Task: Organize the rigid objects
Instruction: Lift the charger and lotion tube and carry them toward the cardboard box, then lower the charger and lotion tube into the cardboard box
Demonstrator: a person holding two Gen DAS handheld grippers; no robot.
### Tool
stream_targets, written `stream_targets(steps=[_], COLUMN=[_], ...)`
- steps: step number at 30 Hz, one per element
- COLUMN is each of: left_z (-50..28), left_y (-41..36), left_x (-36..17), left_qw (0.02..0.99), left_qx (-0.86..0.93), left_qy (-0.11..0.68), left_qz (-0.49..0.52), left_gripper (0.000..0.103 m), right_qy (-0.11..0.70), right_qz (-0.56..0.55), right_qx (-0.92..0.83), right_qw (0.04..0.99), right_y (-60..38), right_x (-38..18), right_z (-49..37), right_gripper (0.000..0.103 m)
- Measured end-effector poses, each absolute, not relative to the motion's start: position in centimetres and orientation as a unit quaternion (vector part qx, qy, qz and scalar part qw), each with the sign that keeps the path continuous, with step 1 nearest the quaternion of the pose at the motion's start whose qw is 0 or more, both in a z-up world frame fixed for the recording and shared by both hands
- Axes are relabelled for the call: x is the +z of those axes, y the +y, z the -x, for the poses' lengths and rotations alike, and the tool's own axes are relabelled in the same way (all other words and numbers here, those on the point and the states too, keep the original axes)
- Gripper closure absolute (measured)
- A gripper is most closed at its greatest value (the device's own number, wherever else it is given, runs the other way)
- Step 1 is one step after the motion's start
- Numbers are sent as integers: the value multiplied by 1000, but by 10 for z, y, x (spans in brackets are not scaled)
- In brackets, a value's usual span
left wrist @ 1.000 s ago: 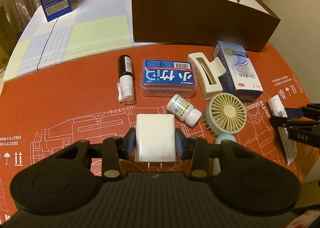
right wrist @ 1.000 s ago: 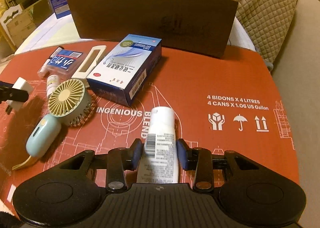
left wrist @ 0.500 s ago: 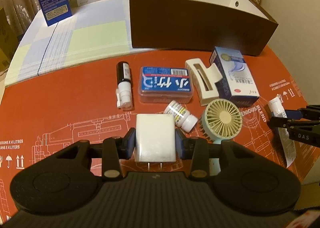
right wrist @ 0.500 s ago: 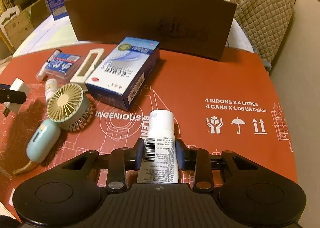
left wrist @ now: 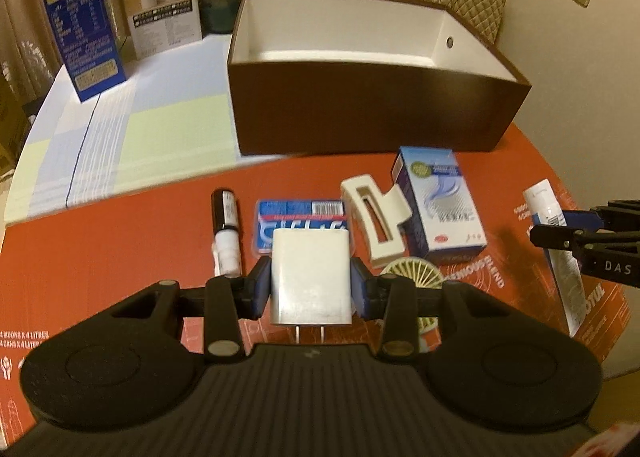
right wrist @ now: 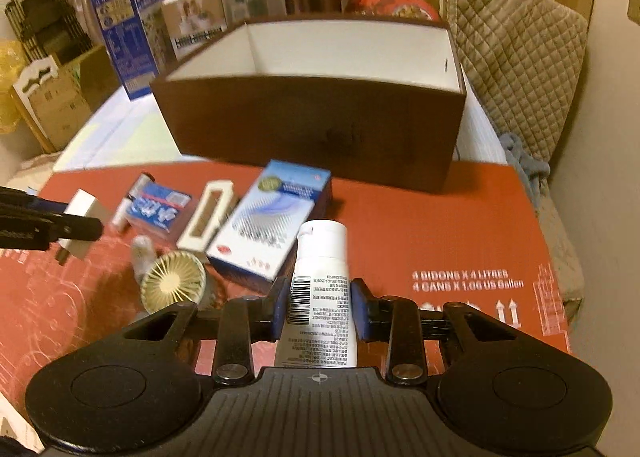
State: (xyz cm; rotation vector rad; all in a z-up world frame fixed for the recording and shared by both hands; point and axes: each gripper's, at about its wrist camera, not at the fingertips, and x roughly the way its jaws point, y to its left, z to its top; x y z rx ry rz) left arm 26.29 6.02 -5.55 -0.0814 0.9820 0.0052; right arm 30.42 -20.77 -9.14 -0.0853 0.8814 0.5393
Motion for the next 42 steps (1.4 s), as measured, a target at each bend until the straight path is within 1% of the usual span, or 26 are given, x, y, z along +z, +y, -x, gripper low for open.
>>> stream_targets(steps=[19, 42], left_z=[-309, -395], left_y=[51, 46], left_x=[-19, 11], left_qw=[902, 921], left_qx=[-12, -15], left_qy=[430, 389], left_qz=[24, 5], left_gripper=[67, 67], right_qy=[363, 322], right_qz=[22, 11], right_qx=[296, 305], right_qw=[883, 896], right_y=[-188, -171], right_x=[-36, -1], right_z=[-348, -426], right_gripper=[73, 73])
